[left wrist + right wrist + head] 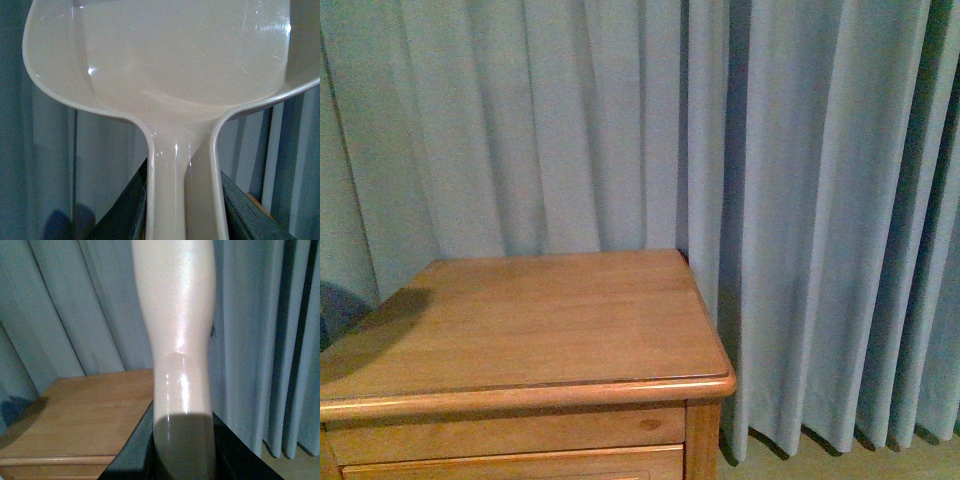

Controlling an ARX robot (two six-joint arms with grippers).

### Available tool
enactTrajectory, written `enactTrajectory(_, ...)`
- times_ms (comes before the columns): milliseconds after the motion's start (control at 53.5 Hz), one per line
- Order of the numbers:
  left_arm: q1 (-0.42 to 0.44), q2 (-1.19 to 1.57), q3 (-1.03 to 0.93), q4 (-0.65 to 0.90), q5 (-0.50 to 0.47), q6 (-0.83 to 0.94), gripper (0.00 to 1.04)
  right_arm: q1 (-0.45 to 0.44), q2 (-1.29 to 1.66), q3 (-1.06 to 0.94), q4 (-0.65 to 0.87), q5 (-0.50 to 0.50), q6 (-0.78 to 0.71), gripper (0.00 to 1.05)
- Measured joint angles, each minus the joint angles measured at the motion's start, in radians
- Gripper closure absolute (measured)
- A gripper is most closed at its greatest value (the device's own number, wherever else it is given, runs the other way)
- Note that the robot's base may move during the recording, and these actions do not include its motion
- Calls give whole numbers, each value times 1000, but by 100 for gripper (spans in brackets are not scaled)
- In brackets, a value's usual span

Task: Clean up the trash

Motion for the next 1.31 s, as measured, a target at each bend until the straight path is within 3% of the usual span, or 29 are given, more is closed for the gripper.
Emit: enactTrajectory(1308,2,-2,-3,2,2,0,78,1,-38,-28,-7,27,-8,85)
